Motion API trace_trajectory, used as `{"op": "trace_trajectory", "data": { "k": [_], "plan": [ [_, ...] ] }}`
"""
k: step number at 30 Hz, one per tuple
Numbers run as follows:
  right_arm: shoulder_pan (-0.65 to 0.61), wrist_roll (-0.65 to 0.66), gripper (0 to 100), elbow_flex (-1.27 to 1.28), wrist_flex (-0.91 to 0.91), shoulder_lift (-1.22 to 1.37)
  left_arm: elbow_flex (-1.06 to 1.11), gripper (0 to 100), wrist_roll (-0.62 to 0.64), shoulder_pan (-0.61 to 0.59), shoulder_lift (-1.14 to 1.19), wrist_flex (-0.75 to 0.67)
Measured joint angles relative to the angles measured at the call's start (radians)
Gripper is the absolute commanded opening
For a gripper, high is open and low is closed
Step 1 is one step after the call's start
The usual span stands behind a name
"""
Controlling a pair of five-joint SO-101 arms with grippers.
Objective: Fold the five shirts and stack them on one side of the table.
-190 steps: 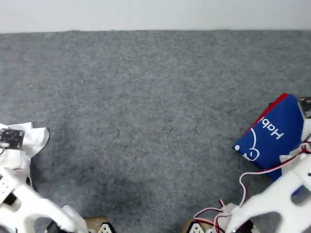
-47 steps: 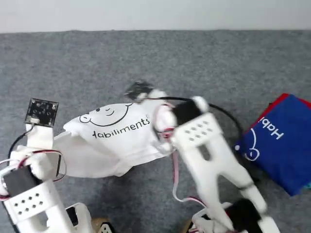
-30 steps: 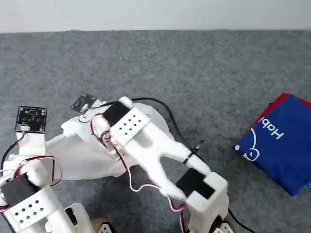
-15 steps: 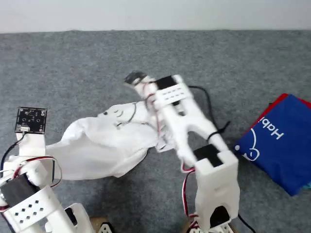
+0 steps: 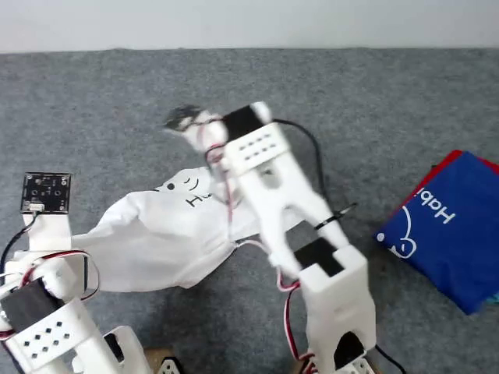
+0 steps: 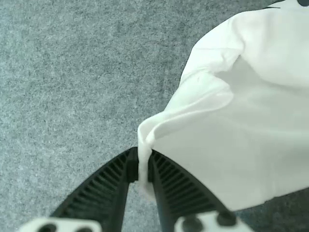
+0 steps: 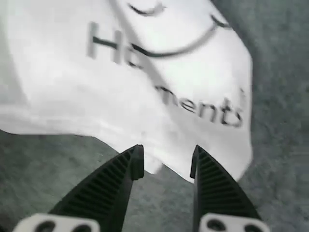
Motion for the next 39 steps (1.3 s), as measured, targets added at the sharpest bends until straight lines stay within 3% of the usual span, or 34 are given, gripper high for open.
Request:
{"op": "trace_trajectory", "data": {
  "k": [13, 18, 23, 28, 39],
  "plan": [
    [-0.308, -0.301, 23.5, 0.002, 0.000, -0.012, 0.000, 1, 0.000, 0.000, 0.000, 0.000],
    [-0.359, -0.339, 23.4, 0.000, 0.000, 0.058, 0.000, 1, 0.000, 0.000, 0.000, 0.000],
    [-0.315, -0.341, 19.9, 0.000, -0.015, 0.169, 0.000, 1, 0.000, 0.000, 0.000, 0.000],
    [-0.193, -0.295, 0.3, 0.000, -0.043, 0.201, 0.000, 1, 0.000, 0.000, 0.000, 0.000],
    [-0.008, -0.054, 1.1, -0.052, 0.000, 0.121, 0.000, 1, 0.000, 0.000, 0.000, 0.000]
  ]
}}
